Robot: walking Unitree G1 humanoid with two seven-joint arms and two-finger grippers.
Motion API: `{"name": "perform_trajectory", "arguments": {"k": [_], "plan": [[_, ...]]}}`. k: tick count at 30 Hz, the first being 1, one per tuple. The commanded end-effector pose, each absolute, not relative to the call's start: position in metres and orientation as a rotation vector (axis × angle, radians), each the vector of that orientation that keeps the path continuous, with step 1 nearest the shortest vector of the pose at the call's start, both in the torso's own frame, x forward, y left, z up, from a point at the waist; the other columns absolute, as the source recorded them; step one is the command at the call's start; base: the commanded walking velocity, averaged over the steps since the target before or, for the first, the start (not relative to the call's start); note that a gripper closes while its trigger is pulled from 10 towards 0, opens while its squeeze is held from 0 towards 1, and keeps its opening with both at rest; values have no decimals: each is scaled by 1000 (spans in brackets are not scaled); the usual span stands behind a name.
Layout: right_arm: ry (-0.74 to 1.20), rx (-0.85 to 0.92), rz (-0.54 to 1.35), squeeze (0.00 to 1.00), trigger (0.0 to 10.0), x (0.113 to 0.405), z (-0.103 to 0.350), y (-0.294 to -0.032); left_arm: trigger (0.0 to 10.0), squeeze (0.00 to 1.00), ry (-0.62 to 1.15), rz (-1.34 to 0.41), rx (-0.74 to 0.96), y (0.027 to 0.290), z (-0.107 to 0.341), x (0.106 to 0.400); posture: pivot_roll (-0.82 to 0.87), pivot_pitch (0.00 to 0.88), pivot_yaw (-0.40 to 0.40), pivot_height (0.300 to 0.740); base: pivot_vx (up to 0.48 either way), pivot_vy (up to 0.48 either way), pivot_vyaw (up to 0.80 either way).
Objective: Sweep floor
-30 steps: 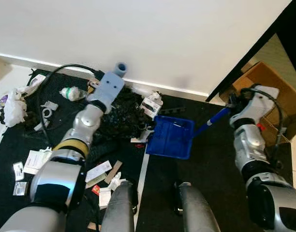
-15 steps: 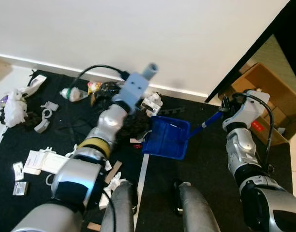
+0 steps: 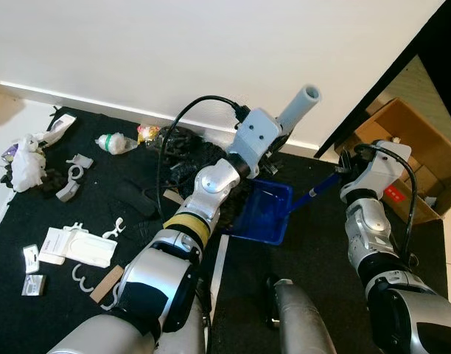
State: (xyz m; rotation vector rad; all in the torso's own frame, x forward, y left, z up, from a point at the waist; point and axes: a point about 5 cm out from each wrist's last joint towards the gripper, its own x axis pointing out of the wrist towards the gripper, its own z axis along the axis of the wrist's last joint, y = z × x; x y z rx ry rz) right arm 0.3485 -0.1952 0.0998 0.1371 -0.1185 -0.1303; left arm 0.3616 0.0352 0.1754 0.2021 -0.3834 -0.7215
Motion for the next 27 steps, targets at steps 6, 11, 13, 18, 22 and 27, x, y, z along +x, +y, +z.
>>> {"name": "perform_trajectory", "arguments": {"k": [6,11,13,18,22,27], "plan": [[-67,160,-123,0,10000,342,86,-189,10000,0,-471,-634,-13,33,211,369,2,314,-52,740,0,0,0],[-66,163,-124,0,10000,343,85,-189,10000,0,-506,-612,-101,38,230,375,2,312,-53,740,0,0,0],[-64,164,-122,0,10000,343,85,-189,10000,0,-495,-625,-140,41,235,377,1,309,-54,740,0,0,0],[-62,164,-117,0,10000,343,85,-188,10000,0,-362,-740,132,47,218,380,0,303,-55,740,0,0,0],[-60,162,-113,0,10000,343,85,-189,10000,0,-88,-967,491,77,178,373,0,300,-56,740,0,0,0],[-58,161,-112,0,10000,343,85,-190,10000,0,18,-1074,511,104,184,364,1,300,-57,740,0,0,0]]}}
